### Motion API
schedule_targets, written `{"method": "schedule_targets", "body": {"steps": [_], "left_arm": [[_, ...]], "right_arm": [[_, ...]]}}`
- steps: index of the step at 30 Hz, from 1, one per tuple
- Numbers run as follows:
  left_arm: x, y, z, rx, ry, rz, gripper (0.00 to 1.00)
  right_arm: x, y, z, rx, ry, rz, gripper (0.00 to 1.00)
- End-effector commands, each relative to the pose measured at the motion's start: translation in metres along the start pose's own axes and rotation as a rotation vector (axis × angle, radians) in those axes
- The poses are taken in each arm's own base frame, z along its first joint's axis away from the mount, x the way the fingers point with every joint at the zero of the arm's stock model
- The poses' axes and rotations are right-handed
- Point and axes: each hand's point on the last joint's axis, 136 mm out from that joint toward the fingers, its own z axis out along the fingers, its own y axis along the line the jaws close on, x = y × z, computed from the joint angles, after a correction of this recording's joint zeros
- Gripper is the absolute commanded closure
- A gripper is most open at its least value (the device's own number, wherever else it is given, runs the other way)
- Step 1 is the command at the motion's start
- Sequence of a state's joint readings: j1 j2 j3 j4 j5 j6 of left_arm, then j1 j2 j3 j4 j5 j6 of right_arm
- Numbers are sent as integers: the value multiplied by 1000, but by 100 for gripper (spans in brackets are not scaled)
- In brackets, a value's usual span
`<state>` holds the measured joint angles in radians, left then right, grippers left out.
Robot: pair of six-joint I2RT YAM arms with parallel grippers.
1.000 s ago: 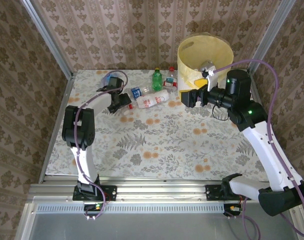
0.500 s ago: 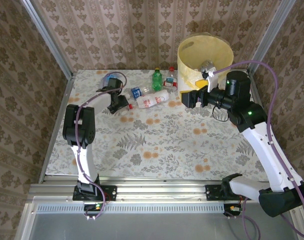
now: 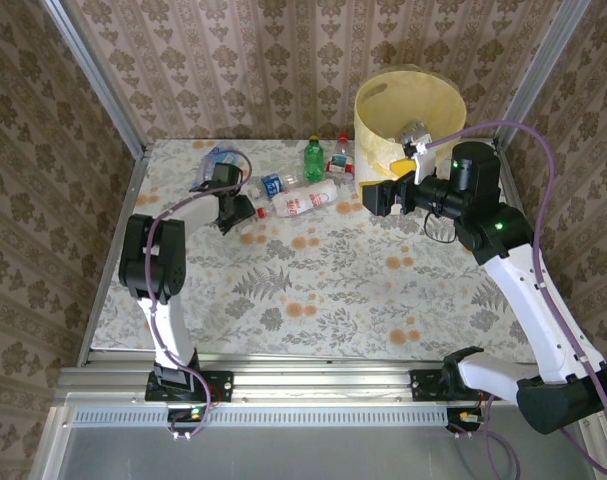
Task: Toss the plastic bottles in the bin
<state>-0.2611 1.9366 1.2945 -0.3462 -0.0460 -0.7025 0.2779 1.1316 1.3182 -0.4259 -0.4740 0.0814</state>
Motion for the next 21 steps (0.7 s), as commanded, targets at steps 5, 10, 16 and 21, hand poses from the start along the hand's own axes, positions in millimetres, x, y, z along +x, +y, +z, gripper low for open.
{"method": "schedule_targets", "body": {"steps": [5, 10, 16, 21], "left_arm": [[23, 11, -18, 7, 14, 69, 57], [31, 2, -34, 43, -7, 138, 57], [38, -8, -57, 100, -41, 214, 58], [39, -7, -85, 129, -104, 274, 58]], "right_arm": [[-3, -4, 2, 24, -13, -4, 0], [-2, -5, 3, 25, -11, 0, 0], [0, -8, 4, 42, -4, -2, 0], [3, -8, 5, 40, -1, -1, 0]]}}
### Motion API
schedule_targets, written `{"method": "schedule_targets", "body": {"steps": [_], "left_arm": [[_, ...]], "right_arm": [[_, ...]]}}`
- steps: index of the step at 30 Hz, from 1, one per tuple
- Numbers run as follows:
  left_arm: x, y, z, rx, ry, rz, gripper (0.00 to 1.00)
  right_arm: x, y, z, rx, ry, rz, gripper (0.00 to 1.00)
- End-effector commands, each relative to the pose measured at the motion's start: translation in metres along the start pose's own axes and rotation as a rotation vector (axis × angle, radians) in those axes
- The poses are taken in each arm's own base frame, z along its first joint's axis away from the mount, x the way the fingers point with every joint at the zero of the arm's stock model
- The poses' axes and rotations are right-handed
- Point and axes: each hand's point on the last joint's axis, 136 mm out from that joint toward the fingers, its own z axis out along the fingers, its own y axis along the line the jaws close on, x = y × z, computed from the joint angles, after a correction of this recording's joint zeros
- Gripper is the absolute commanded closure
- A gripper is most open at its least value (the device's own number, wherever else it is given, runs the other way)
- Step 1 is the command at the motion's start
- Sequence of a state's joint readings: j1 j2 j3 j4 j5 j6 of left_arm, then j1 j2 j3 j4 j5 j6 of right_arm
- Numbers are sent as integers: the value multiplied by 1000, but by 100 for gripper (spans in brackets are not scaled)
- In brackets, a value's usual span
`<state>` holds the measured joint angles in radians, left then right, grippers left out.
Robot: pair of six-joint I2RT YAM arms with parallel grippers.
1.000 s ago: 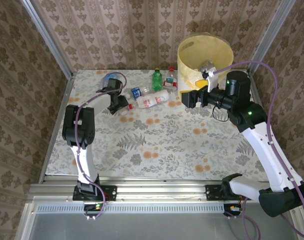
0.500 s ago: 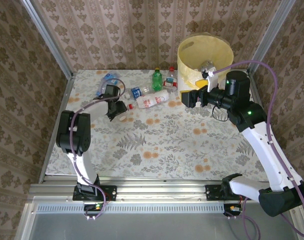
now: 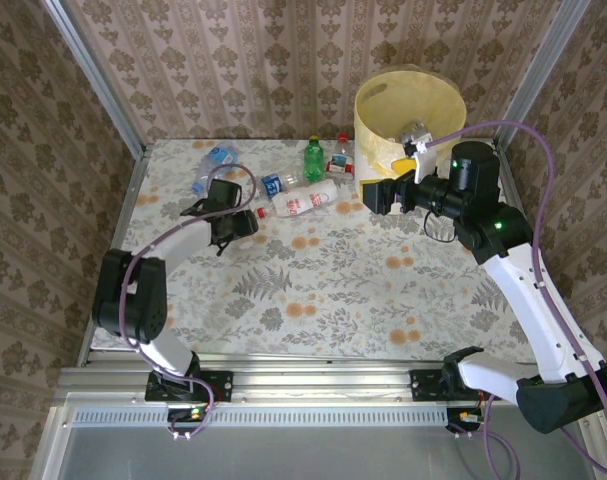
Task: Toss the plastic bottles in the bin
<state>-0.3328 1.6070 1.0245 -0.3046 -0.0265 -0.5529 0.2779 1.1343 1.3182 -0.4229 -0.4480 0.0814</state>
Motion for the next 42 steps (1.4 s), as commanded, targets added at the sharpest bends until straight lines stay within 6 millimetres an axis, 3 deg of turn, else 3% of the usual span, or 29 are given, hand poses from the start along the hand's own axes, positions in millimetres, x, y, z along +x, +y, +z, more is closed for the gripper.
{"method": "schedule_targets", "body": {"steps": [1, 14, 28, 42], "left_arm": [[-5, -4, -22, 29, -62, 82, 58], [-18, -25, -109, 198, -312, 268, 58], [-23, -81, -213, 514, -562, 489, 56], [-20, -114, -237, 626, -598, 572, 57]], "right_arm": [[4, -3, 4, 15, 3, 1, 0], [5, 0, 4, -2, 7, 12, 0], [8, 5, -8, -5, 7, 10, 0], [7, 9, -11, -16, 0, 15, 0]]}}
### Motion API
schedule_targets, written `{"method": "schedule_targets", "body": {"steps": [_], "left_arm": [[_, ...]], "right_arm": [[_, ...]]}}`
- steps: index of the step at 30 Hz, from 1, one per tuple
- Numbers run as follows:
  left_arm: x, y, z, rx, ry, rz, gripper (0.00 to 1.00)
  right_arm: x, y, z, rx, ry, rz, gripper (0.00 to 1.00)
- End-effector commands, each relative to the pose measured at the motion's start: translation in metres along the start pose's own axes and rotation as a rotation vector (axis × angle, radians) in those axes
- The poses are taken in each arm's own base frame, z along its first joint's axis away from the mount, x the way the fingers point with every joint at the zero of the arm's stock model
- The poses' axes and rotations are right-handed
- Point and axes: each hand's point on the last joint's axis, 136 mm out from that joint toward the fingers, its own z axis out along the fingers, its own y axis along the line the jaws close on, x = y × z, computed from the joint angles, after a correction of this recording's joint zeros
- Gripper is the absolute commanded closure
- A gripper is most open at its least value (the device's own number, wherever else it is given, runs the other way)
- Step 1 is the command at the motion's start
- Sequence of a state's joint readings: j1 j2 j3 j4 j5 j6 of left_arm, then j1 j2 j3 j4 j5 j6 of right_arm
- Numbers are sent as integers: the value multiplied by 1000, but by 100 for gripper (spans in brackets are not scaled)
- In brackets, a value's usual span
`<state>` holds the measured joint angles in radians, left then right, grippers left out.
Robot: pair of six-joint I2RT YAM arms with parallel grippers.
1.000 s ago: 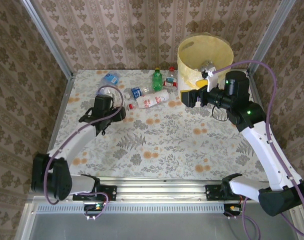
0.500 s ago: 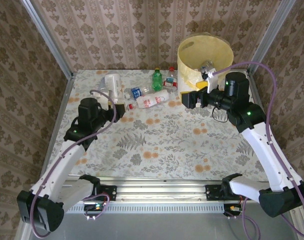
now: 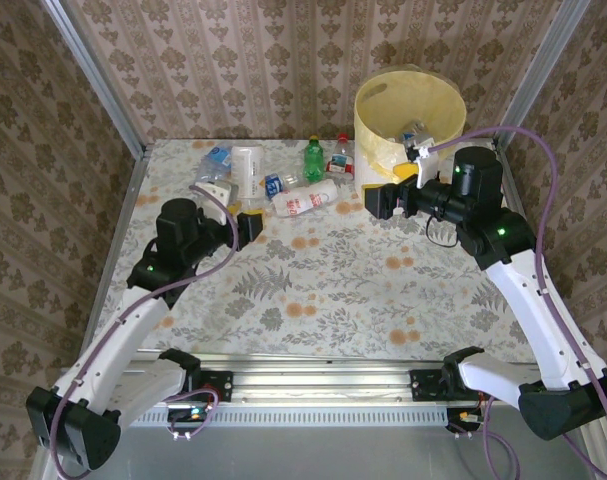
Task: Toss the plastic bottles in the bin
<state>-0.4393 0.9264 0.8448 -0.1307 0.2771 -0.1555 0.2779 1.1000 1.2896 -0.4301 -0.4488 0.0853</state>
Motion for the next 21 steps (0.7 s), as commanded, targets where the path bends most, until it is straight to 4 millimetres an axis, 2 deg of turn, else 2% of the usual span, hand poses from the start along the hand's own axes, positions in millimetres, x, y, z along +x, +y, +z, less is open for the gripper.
{"method": "schedule_targets", "body": {"steps": [1, 3, 4, 21], "left_arm": [[-28, -15, -3, 57, -71, 51, 57], [-27, -15, -1, 60, -66, 47, 57], [-25, -24, 2, 87, -57, 54, 57], [-23, -66, 29, 172, -28, 131, 59]], "right_arm": [[1, 6, -4, -17, -3, 11, 0], [1, 7, -4, -21, -4, 14, 0], [0, 8, -5, -24, -7, 15, 0], [-4, 20, -1, -107, -25, 70, 0]]}}
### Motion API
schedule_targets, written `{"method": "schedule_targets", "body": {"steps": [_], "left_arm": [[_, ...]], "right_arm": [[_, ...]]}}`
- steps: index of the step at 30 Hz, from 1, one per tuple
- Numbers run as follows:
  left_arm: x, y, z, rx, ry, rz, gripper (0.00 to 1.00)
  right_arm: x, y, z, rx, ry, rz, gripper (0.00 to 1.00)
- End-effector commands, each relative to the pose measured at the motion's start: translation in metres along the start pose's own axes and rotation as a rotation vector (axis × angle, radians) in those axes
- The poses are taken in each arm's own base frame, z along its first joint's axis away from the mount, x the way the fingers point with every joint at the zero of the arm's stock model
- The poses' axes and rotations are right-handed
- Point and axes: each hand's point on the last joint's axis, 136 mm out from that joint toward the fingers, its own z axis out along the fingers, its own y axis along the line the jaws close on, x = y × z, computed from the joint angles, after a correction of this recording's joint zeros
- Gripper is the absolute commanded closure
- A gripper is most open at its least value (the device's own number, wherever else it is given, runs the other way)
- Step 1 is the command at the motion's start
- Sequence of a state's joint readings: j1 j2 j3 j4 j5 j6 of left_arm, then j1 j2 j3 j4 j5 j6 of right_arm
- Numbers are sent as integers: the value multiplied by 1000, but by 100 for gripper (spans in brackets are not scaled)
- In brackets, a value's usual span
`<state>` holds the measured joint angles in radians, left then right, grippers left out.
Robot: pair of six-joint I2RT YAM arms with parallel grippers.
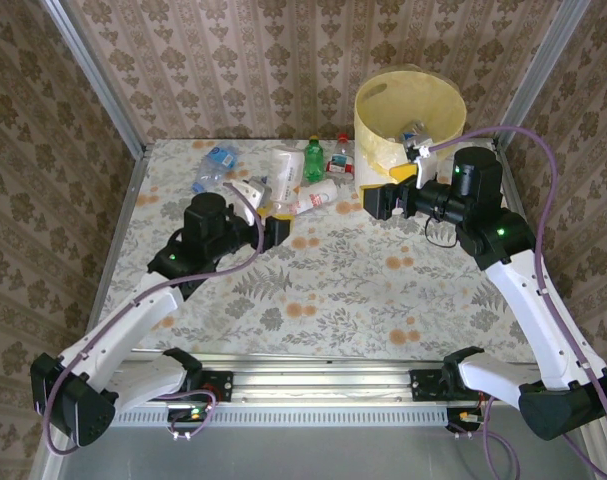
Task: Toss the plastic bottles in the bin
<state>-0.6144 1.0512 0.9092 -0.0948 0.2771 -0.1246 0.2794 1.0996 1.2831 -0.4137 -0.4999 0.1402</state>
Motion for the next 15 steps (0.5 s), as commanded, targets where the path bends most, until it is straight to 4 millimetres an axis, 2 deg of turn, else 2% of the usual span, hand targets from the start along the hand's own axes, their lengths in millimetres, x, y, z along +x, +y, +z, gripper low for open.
{"method": "schedule_targets", "body": {"steps": [1, 15], "left_arm": [[-29, -9, 0, 7, -77, 69, 59], [-30, -41, 23, 92, -68, 110, 59]], "right_arm": [[-3, 13, -1, -66, -22, 28, 0], [-4, 23, 21, -217, -36, 193, 0]]}}
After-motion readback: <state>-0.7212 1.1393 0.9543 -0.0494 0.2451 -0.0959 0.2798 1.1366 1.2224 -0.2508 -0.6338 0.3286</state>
